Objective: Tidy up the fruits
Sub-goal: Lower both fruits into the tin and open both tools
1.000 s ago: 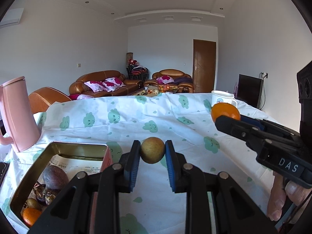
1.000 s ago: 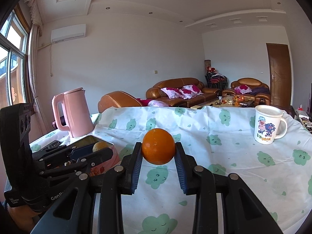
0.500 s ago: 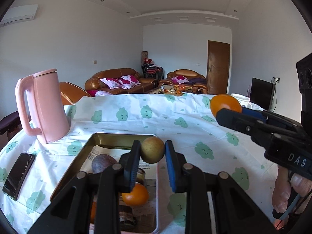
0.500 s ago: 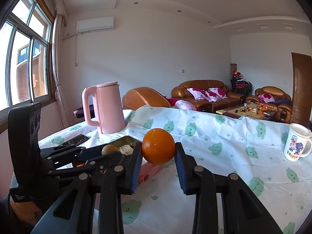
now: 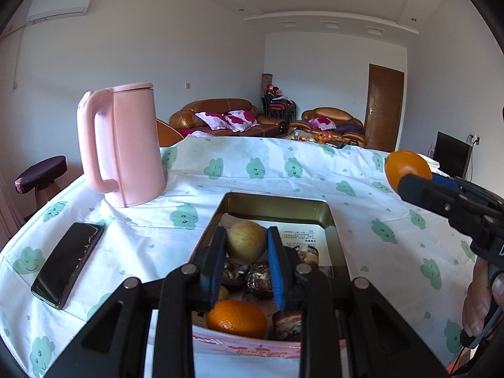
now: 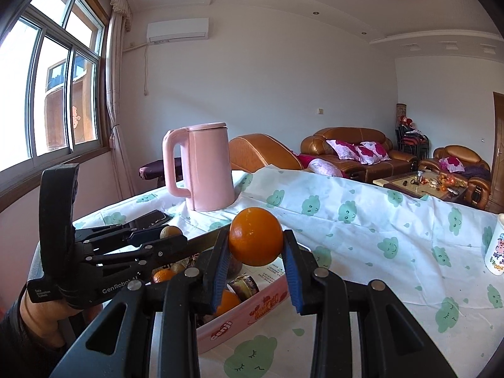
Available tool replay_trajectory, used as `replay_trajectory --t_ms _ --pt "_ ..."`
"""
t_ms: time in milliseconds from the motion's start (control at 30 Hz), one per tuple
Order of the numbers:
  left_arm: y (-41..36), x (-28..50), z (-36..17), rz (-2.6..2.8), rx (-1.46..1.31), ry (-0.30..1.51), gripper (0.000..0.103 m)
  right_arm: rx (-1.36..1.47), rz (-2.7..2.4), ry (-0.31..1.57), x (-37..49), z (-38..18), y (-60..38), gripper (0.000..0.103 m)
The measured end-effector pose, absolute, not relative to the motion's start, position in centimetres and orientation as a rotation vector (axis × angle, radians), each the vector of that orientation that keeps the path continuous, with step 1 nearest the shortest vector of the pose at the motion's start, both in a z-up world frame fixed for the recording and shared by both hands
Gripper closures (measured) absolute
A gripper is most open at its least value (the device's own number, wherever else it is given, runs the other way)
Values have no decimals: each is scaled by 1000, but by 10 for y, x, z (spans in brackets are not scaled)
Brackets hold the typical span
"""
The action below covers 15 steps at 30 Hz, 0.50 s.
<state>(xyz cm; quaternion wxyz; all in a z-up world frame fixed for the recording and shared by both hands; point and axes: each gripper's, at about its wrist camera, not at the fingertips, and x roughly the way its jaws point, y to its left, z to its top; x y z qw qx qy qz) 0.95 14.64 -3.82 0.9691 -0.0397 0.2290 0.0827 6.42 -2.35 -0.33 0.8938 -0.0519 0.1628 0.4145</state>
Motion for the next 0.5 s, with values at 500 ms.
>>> replay_trajectory --t_ms 500 --pt "163 10 -48 185 -103 504 76 -178 893 430 75 -25 26 68"
